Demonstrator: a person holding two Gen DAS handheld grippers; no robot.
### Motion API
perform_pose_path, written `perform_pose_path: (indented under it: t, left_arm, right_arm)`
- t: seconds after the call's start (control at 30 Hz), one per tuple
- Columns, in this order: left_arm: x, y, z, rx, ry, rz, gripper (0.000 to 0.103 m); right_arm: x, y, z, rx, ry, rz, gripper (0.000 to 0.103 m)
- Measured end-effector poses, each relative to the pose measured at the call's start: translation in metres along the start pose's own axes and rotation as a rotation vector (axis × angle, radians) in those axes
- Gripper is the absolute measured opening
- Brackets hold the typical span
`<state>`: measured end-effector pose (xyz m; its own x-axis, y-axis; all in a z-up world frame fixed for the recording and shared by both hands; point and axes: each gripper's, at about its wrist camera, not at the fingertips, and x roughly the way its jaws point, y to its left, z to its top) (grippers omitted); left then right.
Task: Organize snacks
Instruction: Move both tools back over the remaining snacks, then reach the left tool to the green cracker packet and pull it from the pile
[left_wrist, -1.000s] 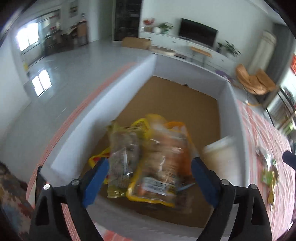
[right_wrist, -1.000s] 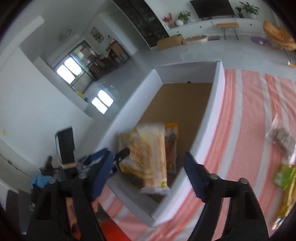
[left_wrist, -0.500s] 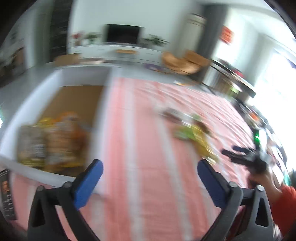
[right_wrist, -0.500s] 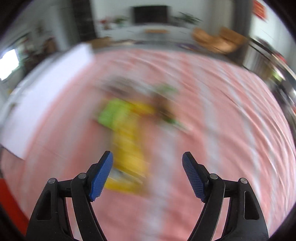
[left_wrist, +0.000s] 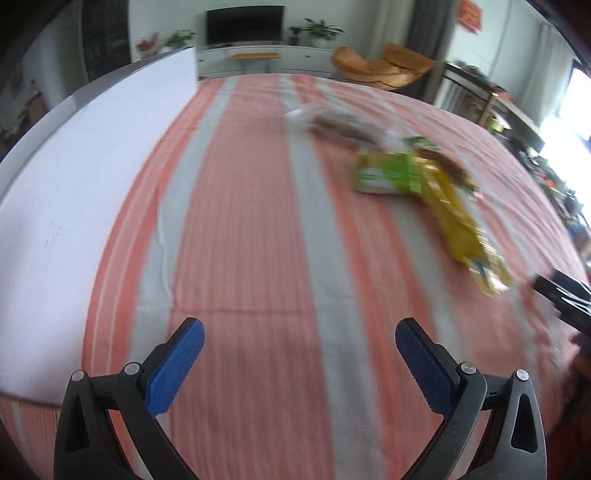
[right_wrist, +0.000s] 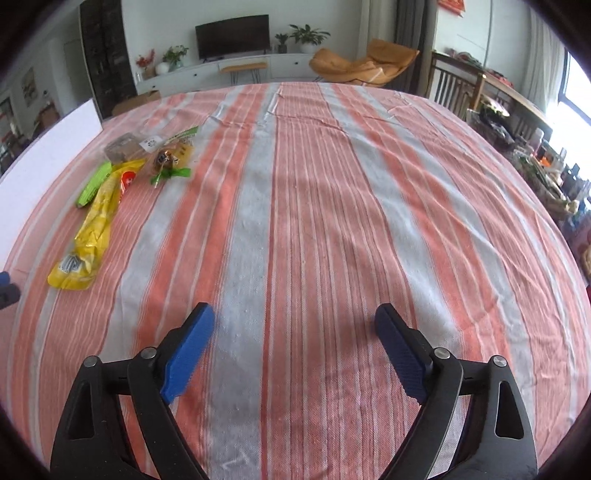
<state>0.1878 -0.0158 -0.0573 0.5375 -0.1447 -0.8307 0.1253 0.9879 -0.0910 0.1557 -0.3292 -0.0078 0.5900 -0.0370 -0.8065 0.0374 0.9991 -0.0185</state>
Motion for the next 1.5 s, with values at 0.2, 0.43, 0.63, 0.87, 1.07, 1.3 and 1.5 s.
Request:
perform_pose_path:
  t: [0.2, 0.43, 0.63, 0.87, 1.07, 1.3, 1.5]
  left_arm:
    - [0.0165, 0.0019, -0.0021, 0.046, -0.046, 0.066, 0.103]
    - [0.0160, 0.0026, -0.0024, 0.049, -0.050, 0.067, 0.103]
    - [0.0157, 0.0023, -0.0026, 0.049, -0.050, 0.067, 0.103]
    - [0.0155, 0.0022, -0.0027, 0.049, -0.050, 0.068, 0.103]
    - [0.0155, 0.0022, -0.0027, 0.049, -0.050, 0.068, 0.103]
    - [0.0151, 0.0023, -0.0029, 0.049, -0.051, 0.068, 0.103]
    - [0.0161, -0.0002, 0.0036, 0.072, -0.005, 0.048, 0.103]
  right_arm:
    - [0.0032, 0.0000, -0.0022, 0.000, 0.000, -0.001, 0.091]
    - [0.0032, -0.0002, -0.0022, -0.001, 0.000, -0.001, 0.091]
    - [0.0032, -0.0004, -0.0022, -0.001, 0.000, -0.002, 0.091]
    - [0.0031, -0.0005, -0.0021, -0.001, 0.001, -0.002, 0.092]
    - [0.0031, -0.0006, -0.0021, -0.001, 0.001, -0.003, 0.092]
    - [0.0030, -0.0004, -0.0018, -0.001, 0.001, -0.003, 0.092]
    - [0.0031, -0.0007, -0.0020, -0.001, 0.001, -0.003, 0.092]
